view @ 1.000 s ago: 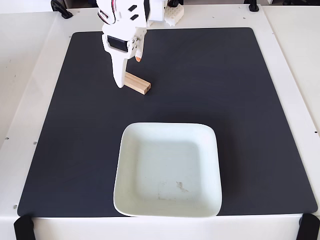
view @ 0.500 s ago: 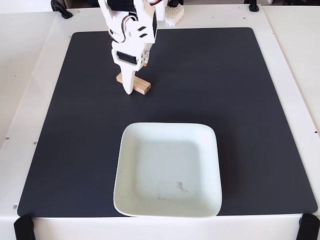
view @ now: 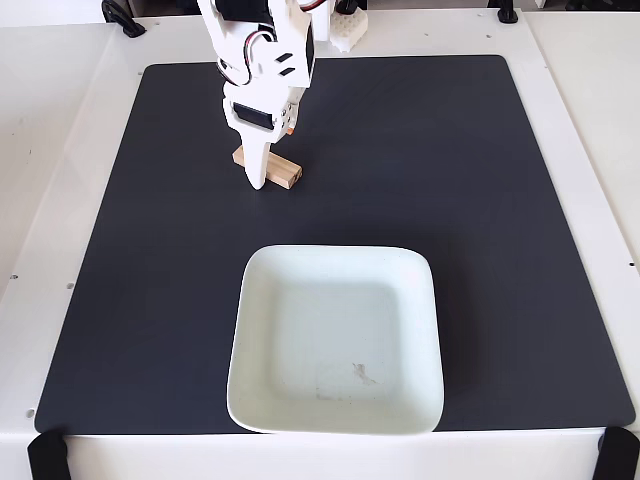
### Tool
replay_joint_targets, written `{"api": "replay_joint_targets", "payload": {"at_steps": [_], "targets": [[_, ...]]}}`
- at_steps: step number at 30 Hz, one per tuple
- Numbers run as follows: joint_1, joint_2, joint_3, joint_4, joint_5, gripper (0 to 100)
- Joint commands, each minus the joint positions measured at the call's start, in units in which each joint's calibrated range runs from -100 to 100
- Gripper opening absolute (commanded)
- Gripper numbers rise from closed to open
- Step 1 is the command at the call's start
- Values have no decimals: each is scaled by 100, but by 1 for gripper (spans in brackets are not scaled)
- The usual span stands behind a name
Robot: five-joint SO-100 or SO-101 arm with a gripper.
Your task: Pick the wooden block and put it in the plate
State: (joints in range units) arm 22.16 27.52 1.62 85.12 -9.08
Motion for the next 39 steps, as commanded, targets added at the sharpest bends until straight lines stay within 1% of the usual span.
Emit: {"api": "replay_joint_targets", "payload": {"at_steps": [1,4,8,24,27,32,34,35,39], "targets": [[12,78,-59,-403,21,35],[23,78,-41,-713,37,35],[-10,78,-50,-863,32,35],[-21,53,337,-854,21,35],[12,45,337,-854,43,29],[35,70,337,-845,59,9],[46,70,337,-845,59,2],[46,70,337,-845,59,1],[46,70,337,-845,64,1]]}}
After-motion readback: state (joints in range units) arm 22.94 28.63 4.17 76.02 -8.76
